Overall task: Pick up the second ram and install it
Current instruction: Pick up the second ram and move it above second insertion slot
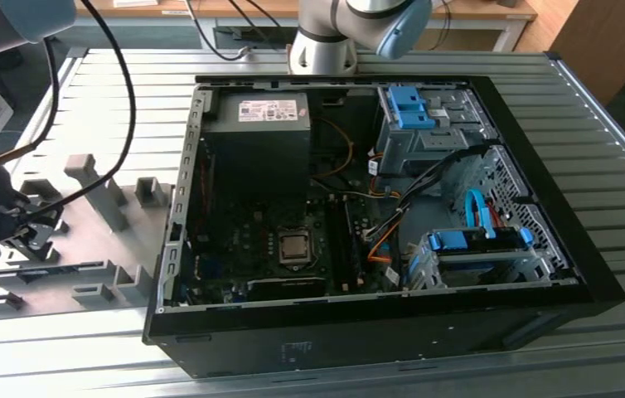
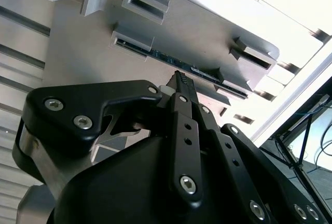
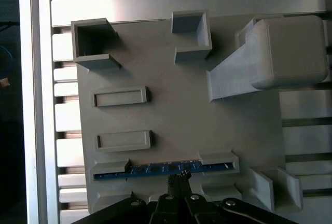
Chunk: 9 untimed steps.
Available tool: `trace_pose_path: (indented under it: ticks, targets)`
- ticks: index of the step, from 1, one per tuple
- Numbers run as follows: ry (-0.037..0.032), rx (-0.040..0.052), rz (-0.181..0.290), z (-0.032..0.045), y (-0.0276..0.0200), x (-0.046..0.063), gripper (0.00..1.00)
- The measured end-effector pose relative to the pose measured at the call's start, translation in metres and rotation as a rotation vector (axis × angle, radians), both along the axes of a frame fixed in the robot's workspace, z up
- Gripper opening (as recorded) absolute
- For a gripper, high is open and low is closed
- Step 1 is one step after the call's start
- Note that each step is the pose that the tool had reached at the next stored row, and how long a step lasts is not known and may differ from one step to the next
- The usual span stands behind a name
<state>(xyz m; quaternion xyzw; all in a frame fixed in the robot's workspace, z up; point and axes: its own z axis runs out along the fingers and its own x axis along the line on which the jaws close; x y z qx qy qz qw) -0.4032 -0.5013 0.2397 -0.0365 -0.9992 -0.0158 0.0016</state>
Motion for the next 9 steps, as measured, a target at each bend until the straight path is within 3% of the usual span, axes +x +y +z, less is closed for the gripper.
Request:
trace_pose_path:
  ticks: [9]
  targets:
    - [0.0, 0.0, 0.025, -0.0001, -0.0001, 0.0, 0.11]
